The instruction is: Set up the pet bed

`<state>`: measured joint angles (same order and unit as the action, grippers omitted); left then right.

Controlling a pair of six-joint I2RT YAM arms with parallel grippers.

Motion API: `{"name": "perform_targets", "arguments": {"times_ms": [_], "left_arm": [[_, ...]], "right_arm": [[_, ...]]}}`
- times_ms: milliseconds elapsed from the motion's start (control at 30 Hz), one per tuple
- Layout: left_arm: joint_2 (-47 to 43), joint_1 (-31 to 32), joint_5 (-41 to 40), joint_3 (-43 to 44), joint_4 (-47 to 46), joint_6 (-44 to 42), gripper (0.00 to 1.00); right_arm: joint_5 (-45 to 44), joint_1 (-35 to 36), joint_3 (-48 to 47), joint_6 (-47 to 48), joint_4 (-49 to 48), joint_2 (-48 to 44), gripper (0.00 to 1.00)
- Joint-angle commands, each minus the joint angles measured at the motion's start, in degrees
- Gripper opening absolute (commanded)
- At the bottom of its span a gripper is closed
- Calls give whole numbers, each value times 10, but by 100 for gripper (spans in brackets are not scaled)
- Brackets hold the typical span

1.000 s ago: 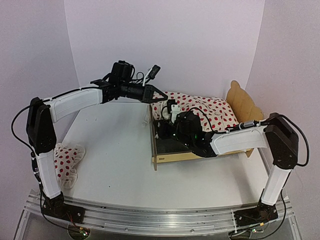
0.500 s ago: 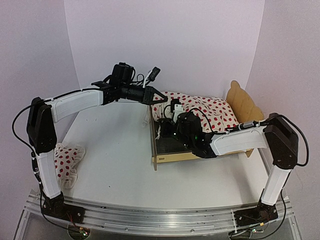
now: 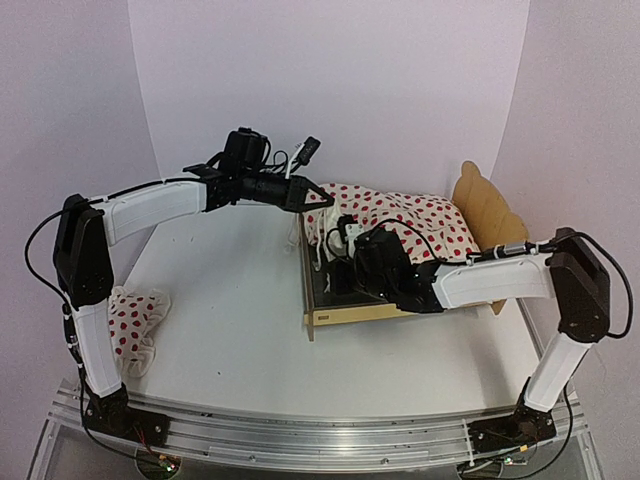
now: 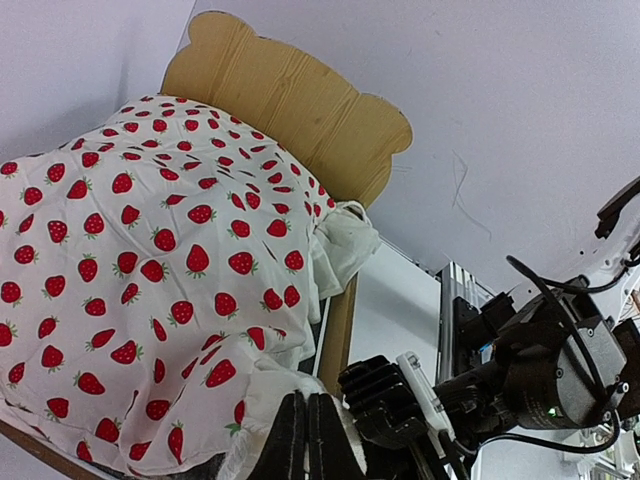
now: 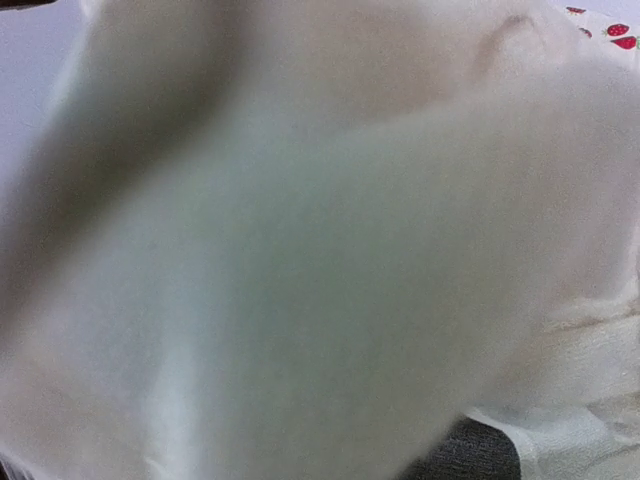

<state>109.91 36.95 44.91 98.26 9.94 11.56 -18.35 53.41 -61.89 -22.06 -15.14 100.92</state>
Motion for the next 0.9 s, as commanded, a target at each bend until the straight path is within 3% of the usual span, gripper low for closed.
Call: {"name": "perform_targets", "arguments": {"times_ms": [0, 167, 300, 667, 867], "left_arm": [[-6, -3, 9, -11, -13, -32, 0], [-12, -2, 33, -44, 24, -105, 0], [-13, -3, 25, -64, 65, -191, 0], [-15, -1, 41, -71, 51, -200, 0], [-12, 2, 42, -71, 42, -196, 0]], "right_arm": [[17, -2, 5, 28, 41, -42, 0], [198, -42, 12, 12, 147, -62, 0], [248, -57, 12, 0, 209, -67, 0], [224, -61, -78, 26, 327, -67, 0], [206, -71, -76, 22, 362, -68, 0]]}}
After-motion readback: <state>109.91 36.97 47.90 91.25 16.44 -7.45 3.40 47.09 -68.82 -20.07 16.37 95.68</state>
